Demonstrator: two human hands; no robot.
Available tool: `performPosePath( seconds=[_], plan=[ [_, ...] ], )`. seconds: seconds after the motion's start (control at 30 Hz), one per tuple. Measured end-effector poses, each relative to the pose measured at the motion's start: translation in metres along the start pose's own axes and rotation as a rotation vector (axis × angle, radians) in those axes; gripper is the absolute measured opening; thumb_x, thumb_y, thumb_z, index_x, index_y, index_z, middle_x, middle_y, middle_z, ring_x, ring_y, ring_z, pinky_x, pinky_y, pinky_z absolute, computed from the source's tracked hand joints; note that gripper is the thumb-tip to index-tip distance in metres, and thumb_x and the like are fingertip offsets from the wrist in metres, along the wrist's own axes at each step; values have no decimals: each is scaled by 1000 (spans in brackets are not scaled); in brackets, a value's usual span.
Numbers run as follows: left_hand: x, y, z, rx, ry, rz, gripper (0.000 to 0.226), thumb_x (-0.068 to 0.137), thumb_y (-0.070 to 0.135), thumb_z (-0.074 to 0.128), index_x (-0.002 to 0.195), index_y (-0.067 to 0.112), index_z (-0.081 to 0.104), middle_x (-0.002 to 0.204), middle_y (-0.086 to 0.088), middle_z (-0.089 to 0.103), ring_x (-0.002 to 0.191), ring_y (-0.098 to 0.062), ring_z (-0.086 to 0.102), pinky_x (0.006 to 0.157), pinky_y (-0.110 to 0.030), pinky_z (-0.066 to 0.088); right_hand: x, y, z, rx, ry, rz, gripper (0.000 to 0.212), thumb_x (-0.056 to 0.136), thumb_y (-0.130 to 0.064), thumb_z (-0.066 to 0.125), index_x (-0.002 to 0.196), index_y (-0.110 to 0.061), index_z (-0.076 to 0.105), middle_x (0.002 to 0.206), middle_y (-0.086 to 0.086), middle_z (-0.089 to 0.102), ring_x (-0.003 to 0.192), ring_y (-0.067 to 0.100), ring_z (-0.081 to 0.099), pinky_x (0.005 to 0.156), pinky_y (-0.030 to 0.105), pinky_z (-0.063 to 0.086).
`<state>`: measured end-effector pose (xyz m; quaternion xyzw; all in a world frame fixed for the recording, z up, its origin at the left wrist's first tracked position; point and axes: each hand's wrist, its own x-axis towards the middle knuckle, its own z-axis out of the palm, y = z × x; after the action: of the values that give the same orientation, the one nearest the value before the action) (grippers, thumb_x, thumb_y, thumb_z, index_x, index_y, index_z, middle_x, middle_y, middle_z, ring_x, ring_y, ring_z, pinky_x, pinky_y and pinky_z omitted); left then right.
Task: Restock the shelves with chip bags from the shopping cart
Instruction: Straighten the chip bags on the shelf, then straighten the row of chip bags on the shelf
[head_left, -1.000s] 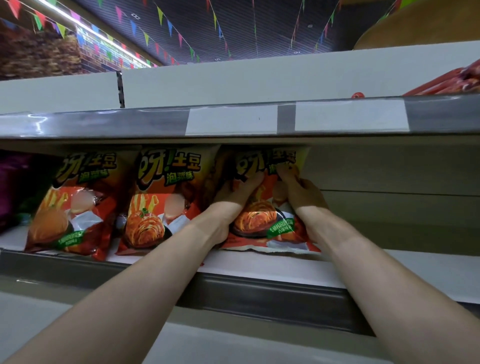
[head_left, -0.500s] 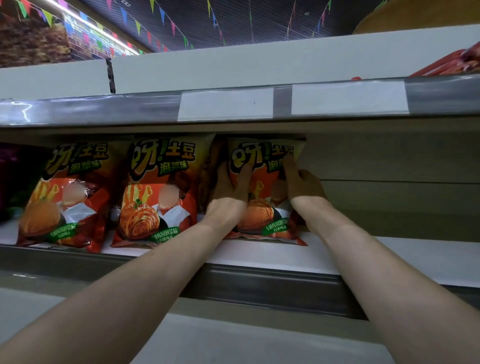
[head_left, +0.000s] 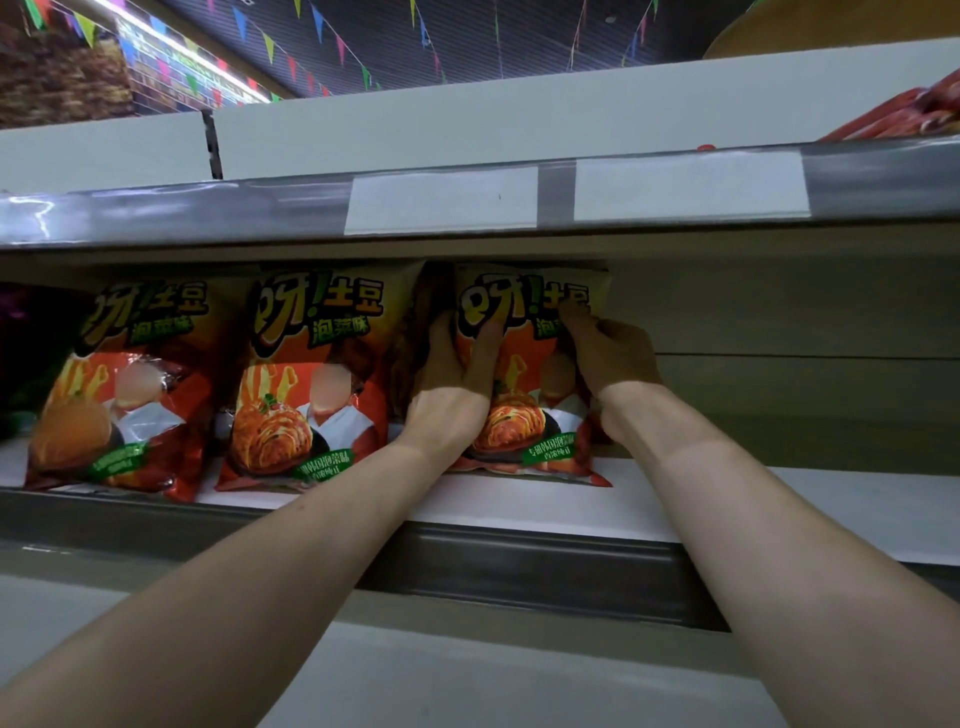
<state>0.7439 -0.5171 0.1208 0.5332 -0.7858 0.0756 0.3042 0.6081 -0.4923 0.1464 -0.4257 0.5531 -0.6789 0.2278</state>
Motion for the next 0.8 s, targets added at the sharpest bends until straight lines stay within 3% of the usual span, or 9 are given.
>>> performPosePath(
  seconds=[0.07, 0.13, 0.27, 0.37, 0.43, 0.53, 0.63, 0.7, 0.8],
  plan=[
    [-1, 3, -2, -83, -14, 28, 52, 106, 16, 24, 155, 25, 8, 155, -22, 12, 142, -36, 21, 112, -34, 24, 1, 1, 1, -13, 55, -50, 44, 91, -36, 61, 84, 7, 66, 98, 33, 65, 78, 35, 60, 82, 48, 53],
    [-2, 7, -2, -208, 14, 27, 50, 106, 20, 27, 154, 27, 15, 155, -19, 15, 142, -36, 22, 111, -35, 26, 0, 0, 0, -12, 95, -81, 49, 92, -34, 61, 87, 15, 63, 92, 37, 63, 75, 41, 57, 73, 38, 49],
    [-4, 7, -1, -597, -70, -229, 48, 102, 21, 42, 146, 3, 34, 143, -21, 45, 129, -36, 45, 99, -33, 40, -2, -3, -7, -6, 146, -91, 43, 96, -37, 56, 64, -8, 57, 64, 10, 55, 64, 22, 49, 62, 28, 36],
    [-4, -1, -1, -635, -135, -381, 42, 99, 10, 44, 137, -9, 42, 133, -27, 53, 122, -39, 51, 97, -37, 46, -10, 9, -2, -105, -54, -61, 34, 89, -54, 56, 92, -21, 62, 91, 5, 67, 86, 23, 63, 81, 31, 49],
    [-5, 1, -2, -618, -163, -371, 43, 102, 14, 41, 138, -10, 40, 136, -27, 51, 125, -39, 49, 102, -40, 42, -15, 20, 1, -203, -157, -58, 49, 88, -55, 57, 126, -23, 54, 122, 3, 63, 112, 28, 59, 98, 41, 47],
    [-5, 6, -3, -639, -13, -261, 53, 104, 34, 37, 149, 9, 27, 152, -15, 35, 136, -34, 36, 109, -35, 29, -19, 21, 1, -357, -161, -122, 62, 93, -52, 52, 144, -21, 36, 139, 7, 50, 124, 31, 50, 105, 42, 41],
    [-2, 5, 2, -613, 112, -168, 49, 104, 39, 34, 150, 22, 25, 157, -9, 24, 140, -33, 29, 110, -36, 25, -23, 15, 0, -655, 7, -544, 62, 95, -41, 54, 147, -13, 34, 145, 16, 40, 131, 34, 39, 107, 46, 36],
    [2, -1, 11, -486, 264, -89, 56, 100, 43, 37, 149, 17, 29, 153, -14, 30, 135, -35, 35, 108, -38, 27, -28, 15, 9, -833, 12, -851, 48, 93, -32, 48, 135, -9, 51, 139, 21, 46, 128, 39, 43, 104, 50, 39],
    [6, -3, 13, -325, 433, 30, 58, 92, 38, 37, 139, 6, 43, 130, -26, 46, 108, -41, 51, 90, -42, 42, -29, 22, 18, -900, -22, -958, 42, 87, -27, 40, 108, -6, 69, 122, 23, 59, 116, 41, 55, 94, 50, 47]
  ],
)
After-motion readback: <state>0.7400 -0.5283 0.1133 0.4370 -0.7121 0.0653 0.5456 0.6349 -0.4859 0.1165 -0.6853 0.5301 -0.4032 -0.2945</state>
